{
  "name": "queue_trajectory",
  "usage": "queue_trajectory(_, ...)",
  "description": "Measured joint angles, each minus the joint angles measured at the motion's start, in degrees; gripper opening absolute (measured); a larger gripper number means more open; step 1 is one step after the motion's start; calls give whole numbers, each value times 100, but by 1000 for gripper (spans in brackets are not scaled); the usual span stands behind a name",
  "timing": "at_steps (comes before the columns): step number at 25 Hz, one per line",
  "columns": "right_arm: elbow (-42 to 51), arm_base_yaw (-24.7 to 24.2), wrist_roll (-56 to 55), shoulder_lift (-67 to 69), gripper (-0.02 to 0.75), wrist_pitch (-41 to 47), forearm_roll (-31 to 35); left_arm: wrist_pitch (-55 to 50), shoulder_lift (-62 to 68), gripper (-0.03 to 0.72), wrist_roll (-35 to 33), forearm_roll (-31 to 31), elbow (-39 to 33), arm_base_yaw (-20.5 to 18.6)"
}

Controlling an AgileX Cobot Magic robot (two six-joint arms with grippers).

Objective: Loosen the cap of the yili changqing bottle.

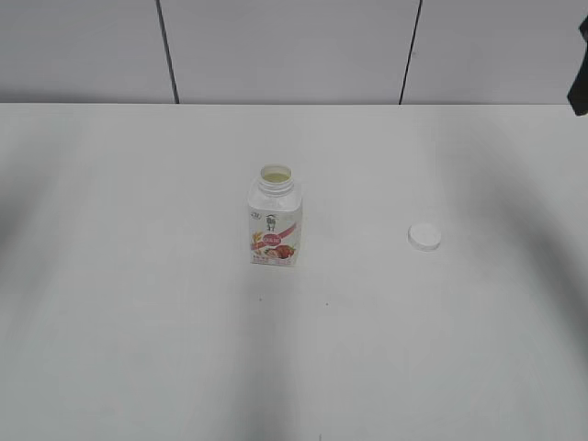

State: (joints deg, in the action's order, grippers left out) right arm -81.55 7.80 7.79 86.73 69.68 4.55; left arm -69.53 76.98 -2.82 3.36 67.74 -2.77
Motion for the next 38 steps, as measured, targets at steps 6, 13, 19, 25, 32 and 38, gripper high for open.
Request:
queue_trajectory(6, 748, 0, -119, -963, 511, 5, 88, -14, -1246, 528, 0, -34, -743, 0)
queue_trajectory(13, 1582, 0, -139, -1775, 511, 5, 325, -14, -2756, 527, 0, -276, -1744, 0)
queue_trajectory(19, 2236, 0, -147, -2316, 511, 5, 337, -30, -4115, 527, 0, -301, -2408, 0)
queue_trajectory(25, 2871, 0, -147, -2846, 511, 5, 337, -30, -5138, 527, 0, -336, -2897, 0)
queue_trajectory(32, 3793, 0, -154, -3672, 511, -231, 332, -33, -5930, 526, 0, -336, -3418, 0)
queue_trajectory(38, 4720, 0, -154, -4663, 511, -538, 287, 102, -6311, 526, 0, -378, -3494, 0)
